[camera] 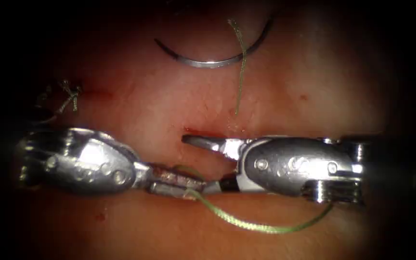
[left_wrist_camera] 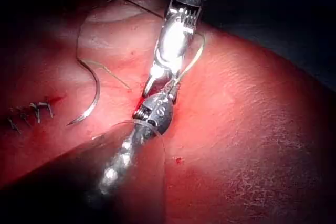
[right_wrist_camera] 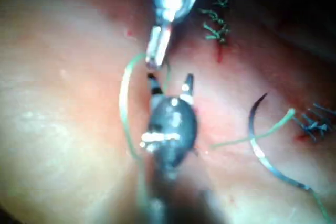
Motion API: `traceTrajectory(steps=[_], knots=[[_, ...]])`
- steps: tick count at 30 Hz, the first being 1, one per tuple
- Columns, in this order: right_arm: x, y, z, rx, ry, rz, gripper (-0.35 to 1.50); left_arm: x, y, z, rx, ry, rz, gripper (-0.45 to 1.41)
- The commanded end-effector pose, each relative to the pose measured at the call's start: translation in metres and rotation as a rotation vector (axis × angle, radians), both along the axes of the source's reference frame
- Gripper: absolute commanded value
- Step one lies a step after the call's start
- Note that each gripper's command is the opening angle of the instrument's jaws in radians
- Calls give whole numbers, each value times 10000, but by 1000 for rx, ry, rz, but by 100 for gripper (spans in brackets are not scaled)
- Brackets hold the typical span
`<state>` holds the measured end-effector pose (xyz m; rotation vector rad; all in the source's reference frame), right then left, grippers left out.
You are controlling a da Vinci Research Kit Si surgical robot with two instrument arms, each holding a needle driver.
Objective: Wound Closure
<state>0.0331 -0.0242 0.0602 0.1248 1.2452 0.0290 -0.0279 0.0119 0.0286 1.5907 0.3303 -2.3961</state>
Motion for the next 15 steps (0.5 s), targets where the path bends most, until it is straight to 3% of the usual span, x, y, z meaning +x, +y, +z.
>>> traceTrajectory(steps=[1,4,7,9,11,15], knots=[[11,-1,4,-1,4,-3,99,-6,0,8,-3,-1,0,-45],[15,-2,5,-8,4,-3,86,-7,-1,9,-3,-2,2,-45],[19,-4,6,-9,6,-6,52,-7,-2,8,-2,-2,1,-45],[21,-4,6,-9,6,-5,15,-7,-2,7,-2,-2,1,-45],[22,-3,6,-25,13,-17,-35,-7,-2,7,-2,-2,2,-45],[22,-2,9,-66,31,-45,-35,-7,-3,5,0,-4,4,-45]])
